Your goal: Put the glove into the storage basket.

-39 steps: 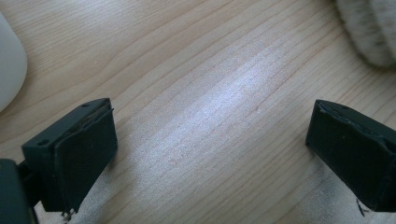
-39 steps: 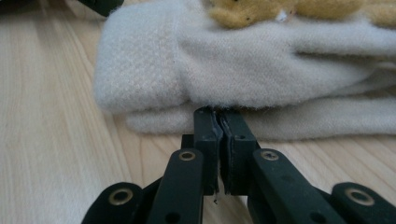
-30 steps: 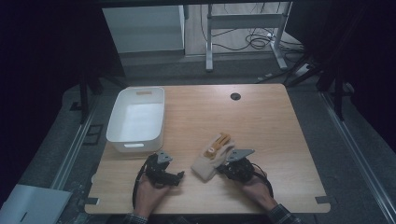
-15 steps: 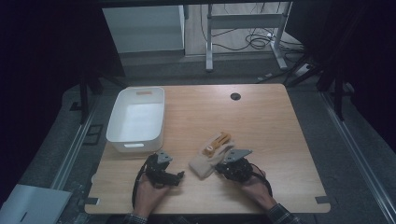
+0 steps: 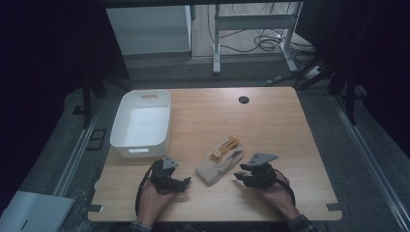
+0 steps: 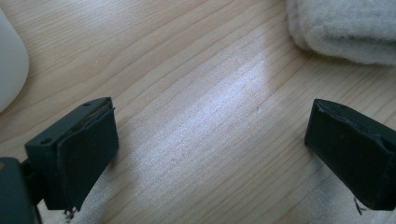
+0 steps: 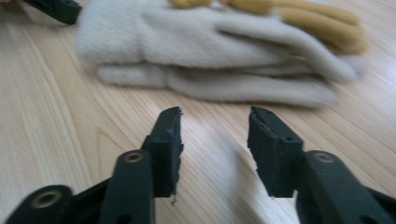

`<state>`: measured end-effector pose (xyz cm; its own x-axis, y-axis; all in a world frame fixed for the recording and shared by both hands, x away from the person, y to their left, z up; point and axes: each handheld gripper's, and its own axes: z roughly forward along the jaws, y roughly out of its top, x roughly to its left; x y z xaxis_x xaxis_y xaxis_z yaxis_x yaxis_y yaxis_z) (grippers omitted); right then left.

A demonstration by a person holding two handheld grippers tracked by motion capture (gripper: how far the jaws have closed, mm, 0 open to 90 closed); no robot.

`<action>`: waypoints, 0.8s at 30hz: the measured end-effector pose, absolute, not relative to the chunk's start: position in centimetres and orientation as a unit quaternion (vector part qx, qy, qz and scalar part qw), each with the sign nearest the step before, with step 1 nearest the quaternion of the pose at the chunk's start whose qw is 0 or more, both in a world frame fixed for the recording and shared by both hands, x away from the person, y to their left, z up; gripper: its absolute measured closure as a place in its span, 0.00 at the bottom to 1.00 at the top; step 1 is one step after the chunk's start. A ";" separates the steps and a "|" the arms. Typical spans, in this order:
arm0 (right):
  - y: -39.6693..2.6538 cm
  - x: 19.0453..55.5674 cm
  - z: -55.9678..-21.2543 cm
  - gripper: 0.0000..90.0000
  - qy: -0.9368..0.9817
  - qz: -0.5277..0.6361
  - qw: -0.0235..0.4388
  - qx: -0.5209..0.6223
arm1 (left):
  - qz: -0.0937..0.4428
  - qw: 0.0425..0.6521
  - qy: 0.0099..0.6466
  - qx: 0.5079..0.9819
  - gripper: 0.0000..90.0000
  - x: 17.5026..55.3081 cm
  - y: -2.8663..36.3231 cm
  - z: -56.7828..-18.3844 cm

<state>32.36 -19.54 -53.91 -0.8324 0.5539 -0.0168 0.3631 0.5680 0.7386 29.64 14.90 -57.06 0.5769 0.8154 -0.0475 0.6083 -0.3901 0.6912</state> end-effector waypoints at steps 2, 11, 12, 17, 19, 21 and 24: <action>-20.3 32.3 -53.8 0.55 0.873 0.385 0.130 0.271 | 0.152 0.341 0.434 0.820 0.03 29.7 14.9 -57.1; -23.2 32.5 -54.0 0.38 0.862 0.376 0.152 0.303 | 0.150 0.341 0.432 0.821 0.02 29.8 14.8 -57.1; -23.5 32.5 -54.1 0.36 0.861 0.374 0.155 0.307 | 0.150 0.341 0.432 0.821 0.02 29.8 14.8 -57.1; -24.5 32.7 -54.5 0.28 0.860 0.363 0.161 0.320 | 0.149 0.345 0.424 0.824 0.05 29.6 14.8 -57.0; -24.8 32.7 -54.5 0.27 0.860 0.359 0.167 0.322 | 0.146 0.343 0.421 0.827 0.04 29.6 14.7 -57.0; -25.0 32.7 -54.6 0.25 0.860 0.354 0.174 0.323 | 0.138 0.342 0.421 0.829 0.04 29.6 14.6 -56.8; -25.3 32.8 -54.8 0.23 0.859 0.349 0.182 0.327 | 0.123 0.346 0.419 0.830 0.03 29.6 14.5 -56.5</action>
